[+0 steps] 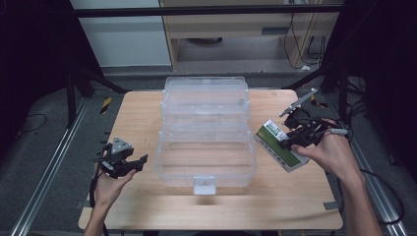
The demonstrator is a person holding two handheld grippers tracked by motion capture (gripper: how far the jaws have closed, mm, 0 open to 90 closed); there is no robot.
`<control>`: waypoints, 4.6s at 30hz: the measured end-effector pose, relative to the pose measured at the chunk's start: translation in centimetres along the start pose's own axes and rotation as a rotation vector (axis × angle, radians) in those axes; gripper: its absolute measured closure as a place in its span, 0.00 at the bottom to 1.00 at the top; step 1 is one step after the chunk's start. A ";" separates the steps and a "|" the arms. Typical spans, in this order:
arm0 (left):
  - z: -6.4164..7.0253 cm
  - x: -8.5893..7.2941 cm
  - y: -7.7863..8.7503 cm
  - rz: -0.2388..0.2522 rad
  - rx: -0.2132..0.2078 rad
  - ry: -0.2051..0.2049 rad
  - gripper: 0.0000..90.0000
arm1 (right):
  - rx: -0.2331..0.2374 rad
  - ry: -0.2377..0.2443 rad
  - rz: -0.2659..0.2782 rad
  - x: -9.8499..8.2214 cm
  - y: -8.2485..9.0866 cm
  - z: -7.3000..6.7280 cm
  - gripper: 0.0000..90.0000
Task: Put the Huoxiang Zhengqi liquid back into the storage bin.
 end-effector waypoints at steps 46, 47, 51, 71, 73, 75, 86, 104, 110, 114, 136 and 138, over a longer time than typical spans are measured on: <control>-0.3 -0.2 -0.2 -0.008 0.003 0.007 0.44 | 0.101 0.335 0.045 6.9 -0.3 -4.0 0.71; -0.4 -0.2 -0.1 -0.007 0.003 0.008 0.44 | 0.098 0.346 0.043 7.0 -0.4 -4.1 0.71; -0.5 -0.2 -0.2 -0.009 0.004 0.009 0.44 | 0.114 0.391 0.034 7.5 -0.8 -4.7 0.71; -0.6 -0.4 -0.3 -0.014 0.006 0.011 0.44 | 0.187 0.534 0.031 8.6 -2.8 -6.6 0.71; -0.6 -0.4 -0.3 -0.015 0.006 0.011 0.44 | 0.194 0.548 0.028 8.6 -3.1 -6.7 0.71; -0.7 -0.4 -0.3 -0.014 0.006 0.012 0.44 | 0.198 0.558 0.022 8.6 -3.4 -6.9 0.71; -0.7 -0.4 -0.3 -0.015 0.007 0.012 0.44 | 0.215 0.625 0.006 8.4 -4.6 -7.9 0.71; -0.7 -0.4 -0.4 -0.018 0.008 0.010 0.44 | 0.246 0.703 -0.066 7.5 -6.7 -8.9 0.71; -0.6 -0.4 -0.4 -0.018 0.008 0.008 0.44 | 0.251 0.718 -0.087 7.3 -7.6 -9.2 0.71; -0.7 -0.4 -0.4 -0.018 0.008 0.008 0.44 | 0.247 0.732 -0.109 7.1 -8.3 -9.2 0.71; -0.6 -0.6 -0.5 -0.028 0.007 0.003 0.44 | 0.270 0.767 -0.155 6.2 -10.8 -9.2 0.71; -0.6 -0.6 -0.5 -0.028 0.007 0.003 0.44 | 0.267 0.768 -0.153 6.2 -10.9 -9.2 0.71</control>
Point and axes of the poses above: each handheld gripper's, and its own axes: y roughly backward along the jaws, x roughly out of its top, z roughly to its right, the point moved 10 cm from there along -y, roughly forward along the jaws, and after that the axes turned 5 degrees about y, right-handed, at the moved point
